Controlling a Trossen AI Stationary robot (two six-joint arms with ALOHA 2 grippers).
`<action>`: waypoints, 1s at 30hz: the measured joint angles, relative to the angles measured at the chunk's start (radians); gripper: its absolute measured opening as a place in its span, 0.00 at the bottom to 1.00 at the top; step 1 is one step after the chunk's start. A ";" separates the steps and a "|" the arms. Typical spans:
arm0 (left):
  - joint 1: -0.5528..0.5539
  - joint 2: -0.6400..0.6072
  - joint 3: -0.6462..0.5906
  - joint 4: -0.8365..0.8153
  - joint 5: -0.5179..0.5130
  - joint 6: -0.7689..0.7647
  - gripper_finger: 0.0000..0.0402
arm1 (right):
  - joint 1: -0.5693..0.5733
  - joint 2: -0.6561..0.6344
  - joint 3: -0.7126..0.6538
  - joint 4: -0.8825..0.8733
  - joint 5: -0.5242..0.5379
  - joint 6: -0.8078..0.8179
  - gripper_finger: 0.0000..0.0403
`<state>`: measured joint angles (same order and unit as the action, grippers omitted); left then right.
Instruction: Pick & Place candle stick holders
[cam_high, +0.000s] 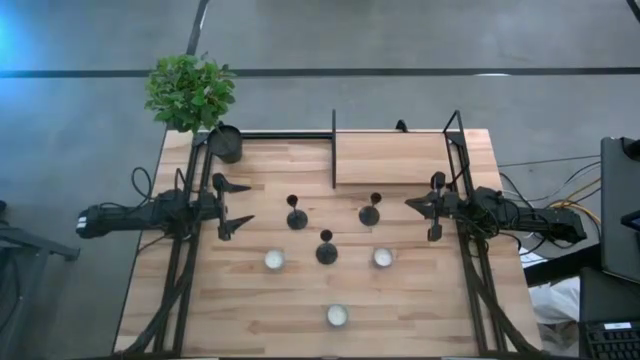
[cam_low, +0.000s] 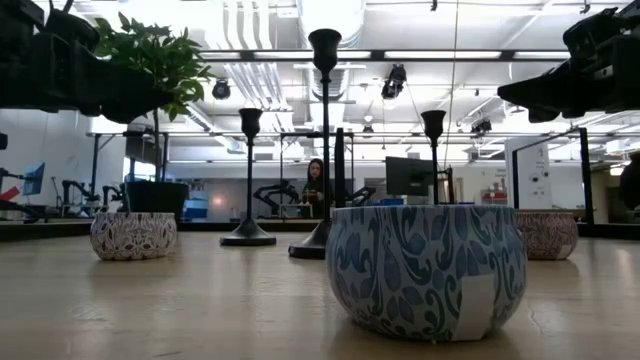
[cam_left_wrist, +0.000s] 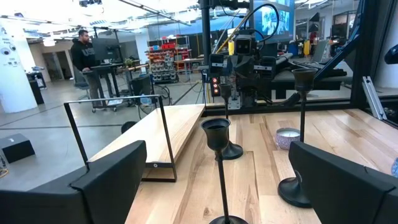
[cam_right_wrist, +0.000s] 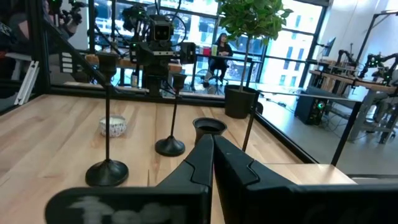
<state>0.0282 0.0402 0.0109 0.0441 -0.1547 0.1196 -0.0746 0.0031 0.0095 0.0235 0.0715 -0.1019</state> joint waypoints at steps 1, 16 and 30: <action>0.000 0.000 0.000 0.000 0.000 0.000 0.99 | 0.000 0.000 0.000 0.012 0.001 0.009 0.02; 0.000 0.000 0.000 0.000 0.000 0.000 0.99 | -0.002 0.150 0.050 0.437 0.265 0.669 0.02; 0.000 0.000 0.000 0.000 0.000 0.000 0.99 | -0.002 0.563 0.531 0.261 0.243 0.193 0.02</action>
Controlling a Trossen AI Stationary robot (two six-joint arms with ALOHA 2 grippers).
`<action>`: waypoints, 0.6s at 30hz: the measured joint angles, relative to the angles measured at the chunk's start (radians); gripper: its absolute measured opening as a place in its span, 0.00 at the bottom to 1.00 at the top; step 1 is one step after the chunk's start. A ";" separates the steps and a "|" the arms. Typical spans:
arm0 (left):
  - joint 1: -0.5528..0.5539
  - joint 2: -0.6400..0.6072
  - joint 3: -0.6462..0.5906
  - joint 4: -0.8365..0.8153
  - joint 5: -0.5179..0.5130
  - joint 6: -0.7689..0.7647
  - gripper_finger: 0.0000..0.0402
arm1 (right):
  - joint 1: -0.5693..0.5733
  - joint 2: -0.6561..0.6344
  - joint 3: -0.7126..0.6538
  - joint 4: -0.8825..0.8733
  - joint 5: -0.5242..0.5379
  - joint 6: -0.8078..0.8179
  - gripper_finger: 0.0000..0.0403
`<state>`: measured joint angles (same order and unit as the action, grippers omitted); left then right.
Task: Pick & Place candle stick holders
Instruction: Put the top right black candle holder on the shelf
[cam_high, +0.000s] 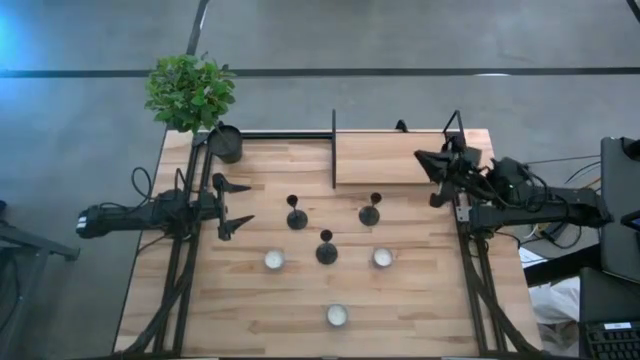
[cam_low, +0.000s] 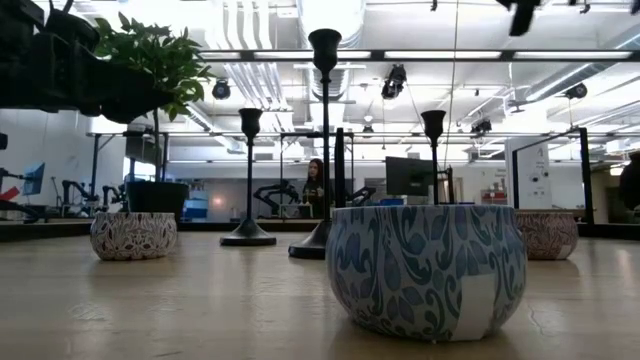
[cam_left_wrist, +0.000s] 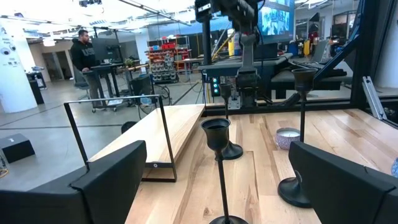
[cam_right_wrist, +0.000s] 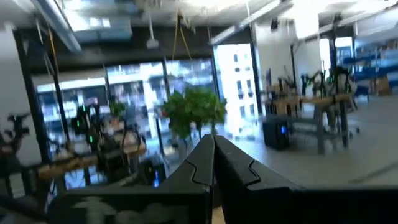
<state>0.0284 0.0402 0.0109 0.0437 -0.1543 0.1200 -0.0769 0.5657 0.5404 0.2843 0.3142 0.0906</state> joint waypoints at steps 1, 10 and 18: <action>0.000 0.000 0.000 0.000 0.000 0.000 0.99 | 0.000 0.039 0.025 -0.024 0.000 0.001 0.02; 0.000 0.000 0.000 0.000 0.000 0.000 0.99 | 0.000 0.288 0.219 -0.299 0.146 0.078 0.07; 0.000 0.000 0.000 0.000 0.000 0.000 0.99 | 0.000 0.259 0.271 -0.421 0.187 0.123 0.29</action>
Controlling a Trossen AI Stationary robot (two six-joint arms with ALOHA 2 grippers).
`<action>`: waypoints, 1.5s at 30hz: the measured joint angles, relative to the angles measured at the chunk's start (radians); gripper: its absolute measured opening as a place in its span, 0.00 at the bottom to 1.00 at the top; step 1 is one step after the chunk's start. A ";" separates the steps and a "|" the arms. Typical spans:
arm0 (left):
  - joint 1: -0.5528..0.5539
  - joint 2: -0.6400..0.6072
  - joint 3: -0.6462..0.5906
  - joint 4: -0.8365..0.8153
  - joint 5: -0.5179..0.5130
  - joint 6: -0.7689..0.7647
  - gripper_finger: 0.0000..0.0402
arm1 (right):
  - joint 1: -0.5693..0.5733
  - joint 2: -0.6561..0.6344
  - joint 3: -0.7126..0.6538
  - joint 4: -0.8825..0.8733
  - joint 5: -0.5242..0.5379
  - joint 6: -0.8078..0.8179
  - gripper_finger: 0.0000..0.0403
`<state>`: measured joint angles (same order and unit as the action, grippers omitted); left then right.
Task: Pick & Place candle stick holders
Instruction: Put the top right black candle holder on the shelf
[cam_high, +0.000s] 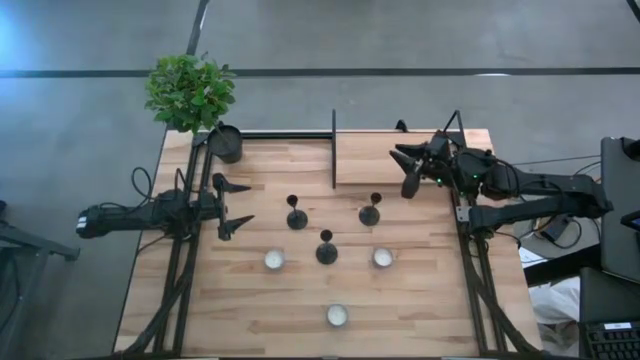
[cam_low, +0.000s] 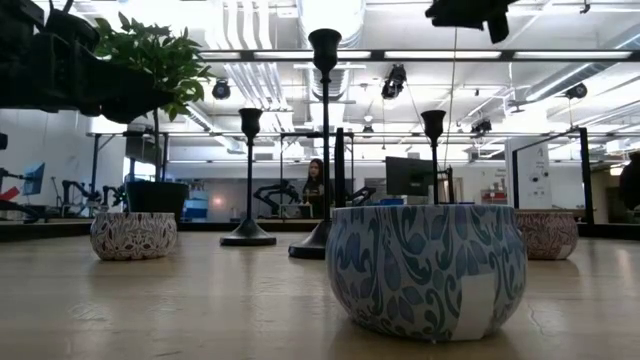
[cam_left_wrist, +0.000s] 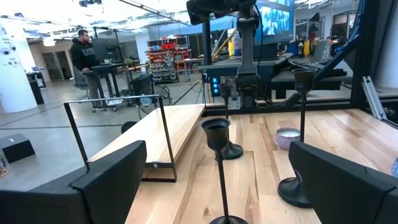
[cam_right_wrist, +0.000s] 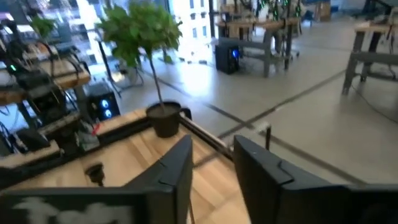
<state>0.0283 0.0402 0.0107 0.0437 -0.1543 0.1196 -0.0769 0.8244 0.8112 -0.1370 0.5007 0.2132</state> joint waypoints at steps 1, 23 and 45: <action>0.000 0.000 0.000 0.000 0.000 0.000 0.99 | 0.000 -0.008 -0.002 -0.021 0.000 0.007 0.32; 0.000 0.000 0.000 0.000 0.000 0.000 0.99 | 0.081 -0.065 -0.030 -0.175 -0.006 -0.003 0.37; 0.000 0.000 0.000 0.000 0.000 0.000 0.99 | 0.279 -0.116 -0.160 -0.352 0.100 0.357 0.32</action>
<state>0.0284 0.0402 0.0108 0.0437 -0.1547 0.1199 0.2020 0.7086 0.6509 -0.4886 0.6003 0.5699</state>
